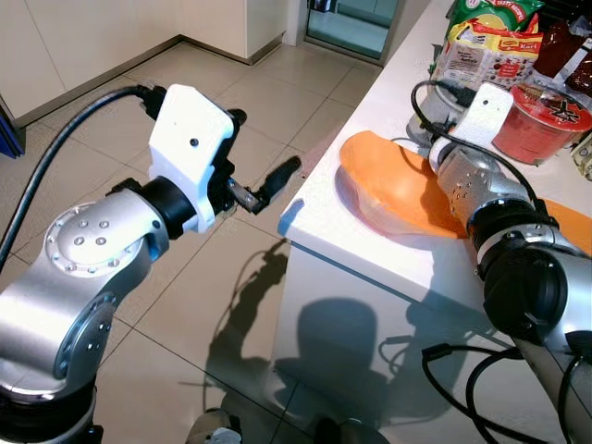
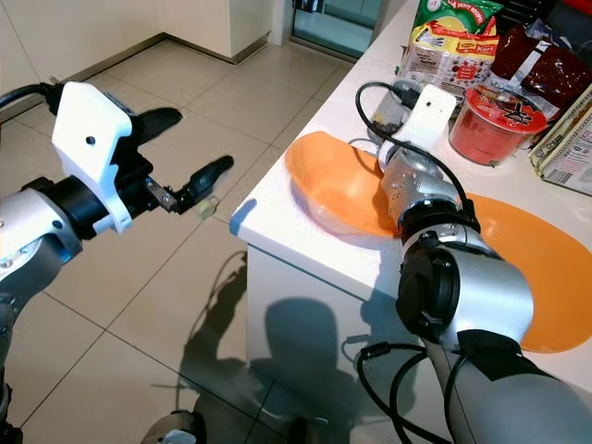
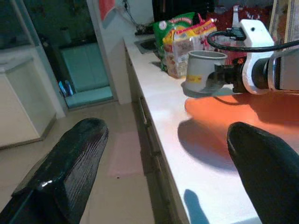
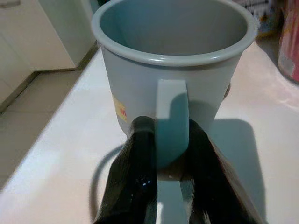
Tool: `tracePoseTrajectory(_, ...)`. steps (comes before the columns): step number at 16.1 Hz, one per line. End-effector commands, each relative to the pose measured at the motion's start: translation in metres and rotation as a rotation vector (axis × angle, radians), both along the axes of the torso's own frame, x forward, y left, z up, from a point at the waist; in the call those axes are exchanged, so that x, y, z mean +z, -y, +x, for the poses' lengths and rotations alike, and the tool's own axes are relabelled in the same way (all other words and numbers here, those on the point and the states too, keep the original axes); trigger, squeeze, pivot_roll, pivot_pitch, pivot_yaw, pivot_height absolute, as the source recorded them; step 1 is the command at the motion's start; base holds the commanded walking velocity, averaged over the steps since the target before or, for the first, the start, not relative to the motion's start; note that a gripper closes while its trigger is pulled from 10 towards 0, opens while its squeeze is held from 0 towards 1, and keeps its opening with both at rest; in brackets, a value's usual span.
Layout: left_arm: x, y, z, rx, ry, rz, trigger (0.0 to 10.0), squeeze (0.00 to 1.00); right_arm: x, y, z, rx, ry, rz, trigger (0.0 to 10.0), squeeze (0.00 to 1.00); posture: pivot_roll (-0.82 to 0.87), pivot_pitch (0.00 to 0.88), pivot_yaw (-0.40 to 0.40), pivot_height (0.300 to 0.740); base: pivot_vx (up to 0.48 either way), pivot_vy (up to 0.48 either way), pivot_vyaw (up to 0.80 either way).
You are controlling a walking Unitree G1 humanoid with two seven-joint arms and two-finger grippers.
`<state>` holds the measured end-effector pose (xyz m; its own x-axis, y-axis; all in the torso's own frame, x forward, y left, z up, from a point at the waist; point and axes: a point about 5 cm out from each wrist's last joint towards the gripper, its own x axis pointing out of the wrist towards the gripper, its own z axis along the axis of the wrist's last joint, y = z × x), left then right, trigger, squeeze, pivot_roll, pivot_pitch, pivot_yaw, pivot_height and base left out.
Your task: Setting the table
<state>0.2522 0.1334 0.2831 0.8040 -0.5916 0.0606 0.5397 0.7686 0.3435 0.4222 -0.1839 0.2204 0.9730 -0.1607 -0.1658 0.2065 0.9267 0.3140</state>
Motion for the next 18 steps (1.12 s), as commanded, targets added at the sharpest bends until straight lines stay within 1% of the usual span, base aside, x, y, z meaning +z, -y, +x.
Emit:
tracePoseTrajectory(1,0.001,-0.001,0.003,0.012,0.024,0.004,10.0,0.00,0.021,0.007,0.003,-0.013,0.070,-0.016,0.0,0.00,0.22,0.032,-0.106,0.740,0.000,0.000,0.00)
tracePoseTrajectory(2,-0.002,-0.007,0.009,0.061,0.030,0.019,10.0,0.00,0.034,0.007,0.004,-0.006,0.112,-0.034,0.0,0.00,0.22,0.000,-0.099,0.740,0.000,0.000,0.00)
tracePoseTrajectory(3,-0.005,-0.011,0.014,0.099,0.030,0.024,10.0,0.00,0.044,0.006,0.005,0.002,0.144,-0.052,0.0,0.00,0.21,0.000,-0.093,0.740,0.000,0.000,0.00)
tracePoseTrajectory(4,-0.007,-0.012,0.017,0.114,0.027,0.019,10.0,0.00,0.047,0.006,0.005,0.007,0.156,-0.059,0.0,0.00,0.21,0.000,-0.091,0.740,0.000,0.000,0.00)
tracePoseTrajectory(5,-0.010,-0.017,0.025,0.160,0.026,0.002,10.0,0.00,0.059,0.005,0.006,0.026,0.202,-0.095,0.0,0.00,0.18,0.000,-0.075,0.740,0.000,0.000,0.00)
tracePoseTrajectory(6,-0.011,-0.018,0.028,0.170,0.024,-0.002,10.0,0.00,0.061,0.005,0.006,0.029,0.210,-0.102,0.0,0.00,0.18,0.000,-0.072,0.740,0.000,0.000,0.00)
tracePoseTrajectory(18,-0.011,-0.018,0.028,0.170,0.024,-0.002,10.0,0.00,0.061,0.005,0.006,0.029,0.210,-0.102,0.0,0.00,0.18,0.000,-0.072,0.740,0.000,0.000,0.00)
